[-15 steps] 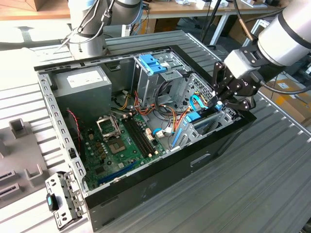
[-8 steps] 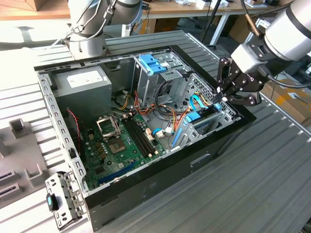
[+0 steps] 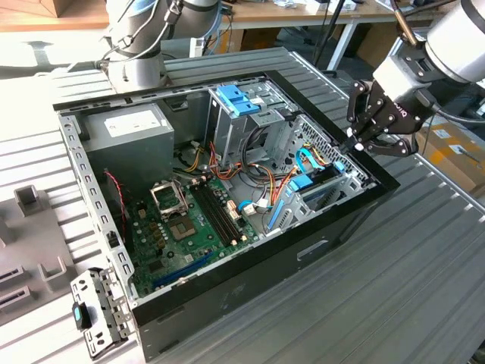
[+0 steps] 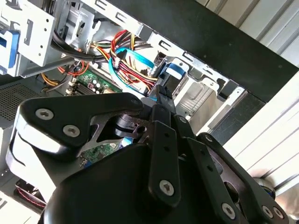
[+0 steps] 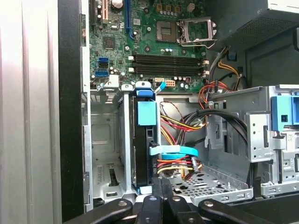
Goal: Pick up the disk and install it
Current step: 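Insert the second disk wire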
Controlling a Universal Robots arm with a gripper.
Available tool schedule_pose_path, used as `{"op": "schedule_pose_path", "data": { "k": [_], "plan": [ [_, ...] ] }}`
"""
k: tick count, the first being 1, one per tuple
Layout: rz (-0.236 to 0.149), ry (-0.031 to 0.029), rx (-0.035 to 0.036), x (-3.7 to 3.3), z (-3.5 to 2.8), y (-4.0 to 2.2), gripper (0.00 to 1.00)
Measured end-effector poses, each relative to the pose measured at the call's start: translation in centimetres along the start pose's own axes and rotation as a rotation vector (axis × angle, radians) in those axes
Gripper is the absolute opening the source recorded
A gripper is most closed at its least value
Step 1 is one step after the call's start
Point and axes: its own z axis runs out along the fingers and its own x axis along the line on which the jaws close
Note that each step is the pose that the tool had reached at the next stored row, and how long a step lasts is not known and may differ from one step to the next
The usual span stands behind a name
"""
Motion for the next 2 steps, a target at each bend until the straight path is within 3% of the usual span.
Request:
{"op": "schedule_pose_path", "data": {
  "k": [2],
  "plan": [
    [0.000, 0.0000, 0.0000, 0.00, 0.00, 0.00, 0.11]
  ]
}}
